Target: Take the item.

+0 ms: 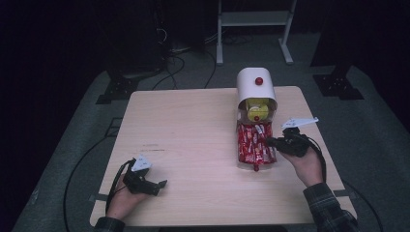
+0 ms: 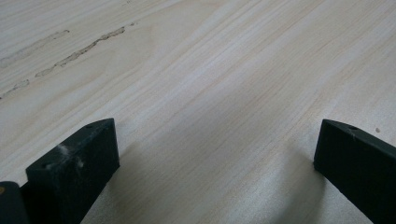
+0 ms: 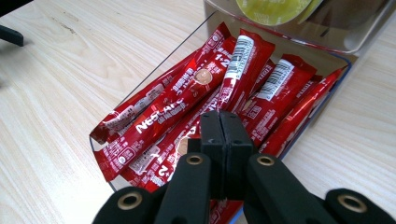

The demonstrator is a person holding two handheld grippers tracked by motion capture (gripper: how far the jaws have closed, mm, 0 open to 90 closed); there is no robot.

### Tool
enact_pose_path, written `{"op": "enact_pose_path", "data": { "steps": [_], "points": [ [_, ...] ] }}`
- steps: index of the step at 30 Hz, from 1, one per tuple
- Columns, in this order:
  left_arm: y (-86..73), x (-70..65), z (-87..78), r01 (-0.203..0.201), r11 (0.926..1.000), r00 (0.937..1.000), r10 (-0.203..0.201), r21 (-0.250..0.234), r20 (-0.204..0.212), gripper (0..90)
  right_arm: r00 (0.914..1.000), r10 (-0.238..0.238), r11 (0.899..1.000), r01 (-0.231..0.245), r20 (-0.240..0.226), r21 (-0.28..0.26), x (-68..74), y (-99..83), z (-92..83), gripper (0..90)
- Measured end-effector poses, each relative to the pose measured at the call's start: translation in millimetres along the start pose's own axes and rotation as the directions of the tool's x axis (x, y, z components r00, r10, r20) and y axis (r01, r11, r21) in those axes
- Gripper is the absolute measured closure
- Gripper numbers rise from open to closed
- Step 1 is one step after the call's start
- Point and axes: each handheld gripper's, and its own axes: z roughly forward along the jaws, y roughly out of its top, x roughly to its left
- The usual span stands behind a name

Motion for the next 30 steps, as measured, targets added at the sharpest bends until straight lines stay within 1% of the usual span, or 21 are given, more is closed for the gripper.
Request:
{"op": "enact_pose_path", "data": {
  "steps": [12, 30],
  "points": [
    [0.0, 0.0, 0.0, 0.0, 1.0, 1.0, 0.0, 0.0, 0.0, 0.0, 0.9999, -0.001, 1.0, 0.002, 0.013, -0.015, -4.3, -2.3, -12.7, 88.9],
    [0.0, 0.0, 0.0, 0.0, 1.0, 1.0, 0.0, 0.0, 0.0, 0.0, 0.9991, 0.025, 0.999, -0.024, 0.034, -0.035, -12.0, -7.4, -27.8, 88.9]
  ]
}}
